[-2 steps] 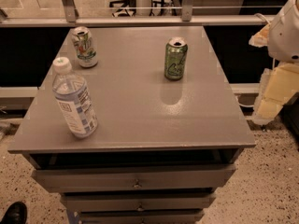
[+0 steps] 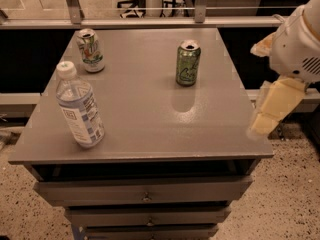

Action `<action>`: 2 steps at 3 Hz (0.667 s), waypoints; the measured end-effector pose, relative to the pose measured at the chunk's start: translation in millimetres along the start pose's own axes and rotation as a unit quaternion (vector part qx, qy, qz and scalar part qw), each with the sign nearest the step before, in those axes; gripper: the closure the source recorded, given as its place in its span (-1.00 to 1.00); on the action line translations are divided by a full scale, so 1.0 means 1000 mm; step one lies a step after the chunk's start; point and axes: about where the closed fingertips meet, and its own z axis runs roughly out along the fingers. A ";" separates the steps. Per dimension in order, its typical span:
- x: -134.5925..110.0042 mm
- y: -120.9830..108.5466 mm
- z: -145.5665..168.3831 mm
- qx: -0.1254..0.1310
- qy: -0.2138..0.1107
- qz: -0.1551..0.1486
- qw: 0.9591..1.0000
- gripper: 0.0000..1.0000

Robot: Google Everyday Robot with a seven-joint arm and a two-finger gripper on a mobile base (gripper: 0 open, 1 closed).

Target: Knock blue plastic bottle over

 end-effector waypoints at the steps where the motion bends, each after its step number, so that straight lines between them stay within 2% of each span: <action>1: -0.060 0.023 0.039 -0.010 -0.097 -0.012 0.995 -1.00; 2: -0.106 0.034 0.056 -0.017 -0.179 -0.015 0.984 -1.00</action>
Offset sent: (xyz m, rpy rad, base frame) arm 0.0136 0.1779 -0.0289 0.5287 -0.1182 0.1838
